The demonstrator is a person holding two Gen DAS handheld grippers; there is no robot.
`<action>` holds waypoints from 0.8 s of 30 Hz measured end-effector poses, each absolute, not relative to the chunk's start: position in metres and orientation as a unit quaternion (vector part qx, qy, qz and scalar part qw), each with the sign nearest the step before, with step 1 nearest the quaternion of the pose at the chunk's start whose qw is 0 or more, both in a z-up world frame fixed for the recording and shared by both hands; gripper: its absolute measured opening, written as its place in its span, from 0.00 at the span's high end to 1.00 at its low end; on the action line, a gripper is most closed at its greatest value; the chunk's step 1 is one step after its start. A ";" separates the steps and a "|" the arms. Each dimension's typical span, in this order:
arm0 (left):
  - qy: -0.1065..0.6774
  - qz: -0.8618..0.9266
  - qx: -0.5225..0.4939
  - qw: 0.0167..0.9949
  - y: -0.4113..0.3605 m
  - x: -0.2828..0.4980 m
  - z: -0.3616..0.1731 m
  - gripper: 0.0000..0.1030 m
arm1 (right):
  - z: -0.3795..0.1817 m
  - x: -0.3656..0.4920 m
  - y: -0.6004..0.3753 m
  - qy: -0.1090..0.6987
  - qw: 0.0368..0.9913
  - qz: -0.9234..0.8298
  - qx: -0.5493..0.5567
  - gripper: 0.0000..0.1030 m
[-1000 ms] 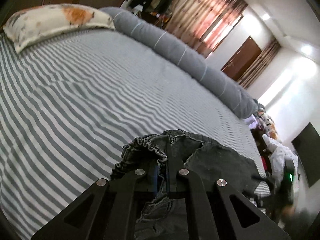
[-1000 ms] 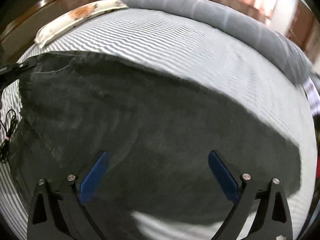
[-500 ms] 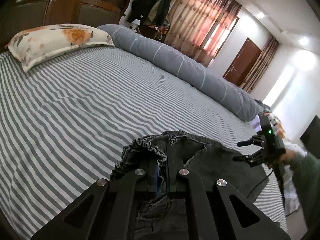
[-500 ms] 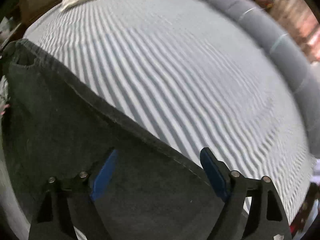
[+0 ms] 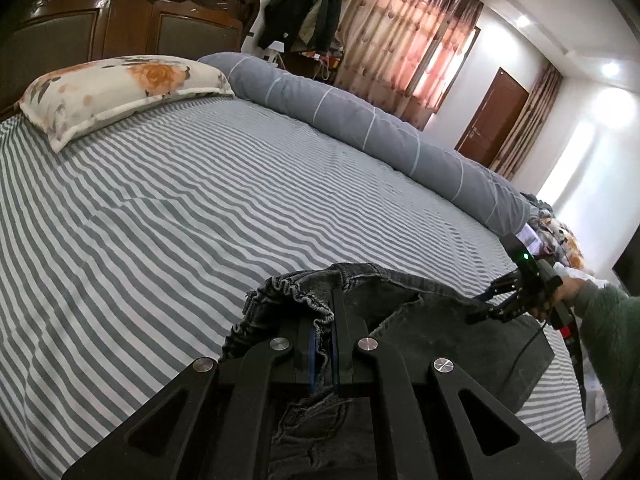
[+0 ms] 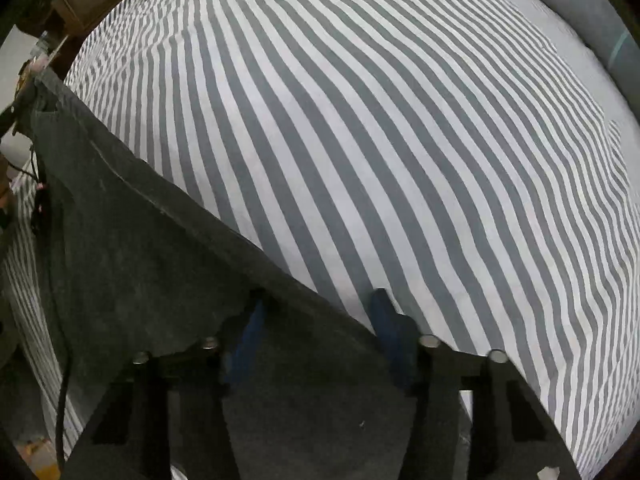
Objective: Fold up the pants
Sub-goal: 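Lift the leg hem with the right gripper and fold it toward the left gripper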
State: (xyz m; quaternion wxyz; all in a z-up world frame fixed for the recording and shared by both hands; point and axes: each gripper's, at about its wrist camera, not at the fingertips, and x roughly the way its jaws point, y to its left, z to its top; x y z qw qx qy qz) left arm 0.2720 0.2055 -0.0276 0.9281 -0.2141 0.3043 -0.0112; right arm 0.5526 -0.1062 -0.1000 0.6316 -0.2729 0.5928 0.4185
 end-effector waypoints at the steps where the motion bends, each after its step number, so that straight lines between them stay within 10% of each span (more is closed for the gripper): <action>1: 0.307 -0.008 -0.210 0.928 0.205 0.272 -0.028 0.95 | -0.099 0.551 -0.107 0.588 0.638 0.418 -0.270 0.73; 2: 0.311 -0.006 -0.208 0.927 0.204 0.274 -0.028 0.95 | -0.097 0.547 -0.109 0.583 0.645 0.416 -0.265 0.91; 24: 0.365 -0.106 -0.076 0.922 0.195 0.225 0.019 0.94 | 0.031 0.272 -0.182 0.496 0.805 0.264 -0.189 0.96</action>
